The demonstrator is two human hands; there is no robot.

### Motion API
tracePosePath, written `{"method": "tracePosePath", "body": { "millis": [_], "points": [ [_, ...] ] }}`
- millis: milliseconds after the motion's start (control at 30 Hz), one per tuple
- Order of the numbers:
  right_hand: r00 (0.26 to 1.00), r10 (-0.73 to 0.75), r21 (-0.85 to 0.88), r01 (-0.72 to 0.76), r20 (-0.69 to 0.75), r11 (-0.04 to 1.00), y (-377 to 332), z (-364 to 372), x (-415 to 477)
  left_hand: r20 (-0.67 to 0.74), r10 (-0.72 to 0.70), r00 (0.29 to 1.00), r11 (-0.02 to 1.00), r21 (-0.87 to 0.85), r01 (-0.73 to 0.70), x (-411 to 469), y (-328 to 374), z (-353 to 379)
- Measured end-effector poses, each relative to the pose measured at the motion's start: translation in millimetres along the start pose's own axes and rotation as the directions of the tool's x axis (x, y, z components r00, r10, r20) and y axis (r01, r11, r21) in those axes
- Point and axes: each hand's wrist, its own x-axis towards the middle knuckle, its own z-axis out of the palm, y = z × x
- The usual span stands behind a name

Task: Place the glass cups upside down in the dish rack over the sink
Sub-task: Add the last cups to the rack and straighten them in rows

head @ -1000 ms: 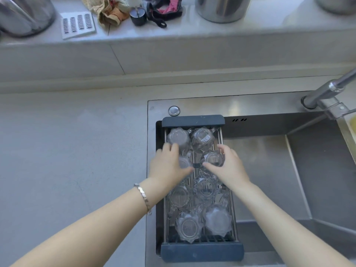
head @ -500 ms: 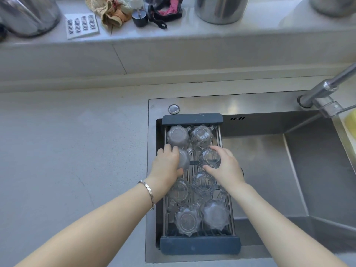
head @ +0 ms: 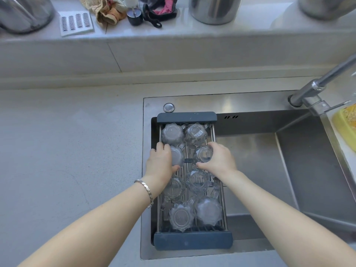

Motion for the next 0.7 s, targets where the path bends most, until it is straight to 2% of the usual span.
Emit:
{"method": "tracePosePath", "body": {
  "millis": [167,300,367,500,700],
  "points": [
    [0.98,-0.196,-0.038,0.196,-0.009,0.98,-1,-17,-12,0.004,0.016,1.0,1.0,0.007,-0.016,0,-1,0],
    [0.892,-0.451,-0.17,0.449,0.029,0.877,-1,-32,-31,0.011,0.032,0.999,0.999,0.017,-0.032,2,-3,0],
    [0.851,-0.521,-0.19,0.522,0.064,0.831,2,-34,-35,0.015,0.039,0.999,0.999,0.031,-0.04,2,-3,0],
    [0.832,-0.508,-0.236,0.552,0.224,0.8,1,-46,-25,0.019,0.053,0.998,0.997,0.047,-0.054,1,-3,0],
    [0.727,-0.5,-0.295,0.664,0.471,0.687,-15,-62,-1,0.028,0.058,0.998,0.996,0.063,-0.06,0,-3,0]
  ]
}}
